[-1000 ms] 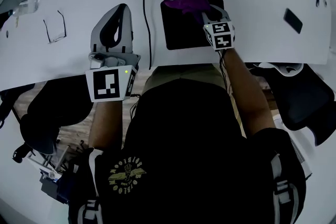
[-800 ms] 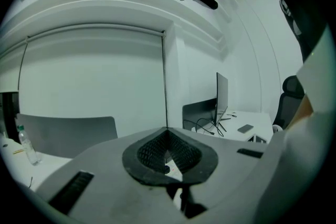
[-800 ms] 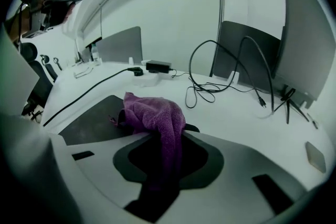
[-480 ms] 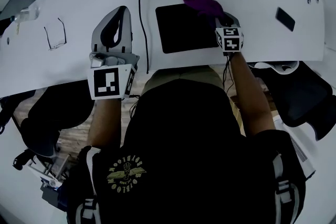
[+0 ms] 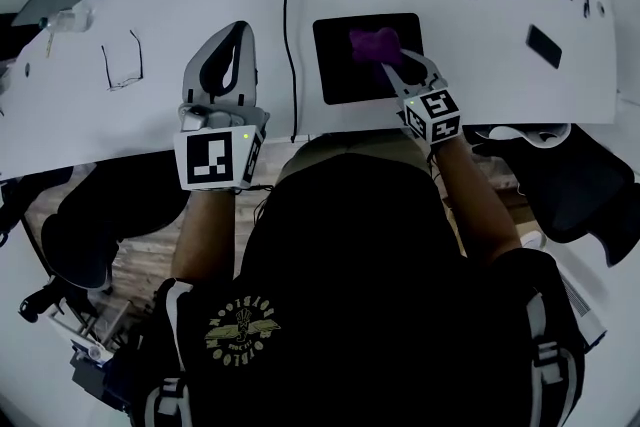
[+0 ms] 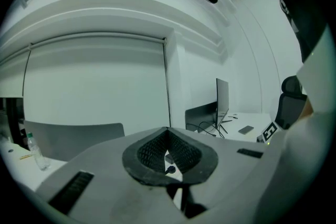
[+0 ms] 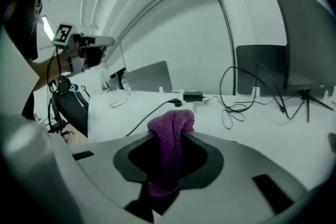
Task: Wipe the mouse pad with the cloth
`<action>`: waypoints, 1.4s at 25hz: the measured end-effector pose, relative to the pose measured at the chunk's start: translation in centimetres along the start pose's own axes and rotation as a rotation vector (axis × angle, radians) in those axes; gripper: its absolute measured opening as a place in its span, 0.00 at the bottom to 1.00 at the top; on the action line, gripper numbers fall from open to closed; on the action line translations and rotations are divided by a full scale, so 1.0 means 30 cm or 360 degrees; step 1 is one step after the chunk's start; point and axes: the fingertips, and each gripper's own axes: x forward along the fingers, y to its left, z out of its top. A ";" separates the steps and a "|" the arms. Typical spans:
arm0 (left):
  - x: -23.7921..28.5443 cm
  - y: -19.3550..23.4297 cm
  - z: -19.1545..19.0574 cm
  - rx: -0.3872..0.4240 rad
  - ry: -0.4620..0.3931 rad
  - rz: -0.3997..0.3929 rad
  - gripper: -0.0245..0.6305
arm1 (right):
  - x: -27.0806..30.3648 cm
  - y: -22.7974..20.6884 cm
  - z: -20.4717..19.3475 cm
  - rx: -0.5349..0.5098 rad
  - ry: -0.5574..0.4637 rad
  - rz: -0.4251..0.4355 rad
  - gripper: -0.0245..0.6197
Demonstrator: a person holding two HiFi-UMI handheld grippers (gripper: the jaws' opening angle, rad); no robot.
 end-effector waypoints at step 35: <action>-0.087 -0.035 -0.045 0.0075 0.0028 -0.0108 0.04 | -0.084 -0.227 -0.397 0.0130 0.0461 -0.0511 0.18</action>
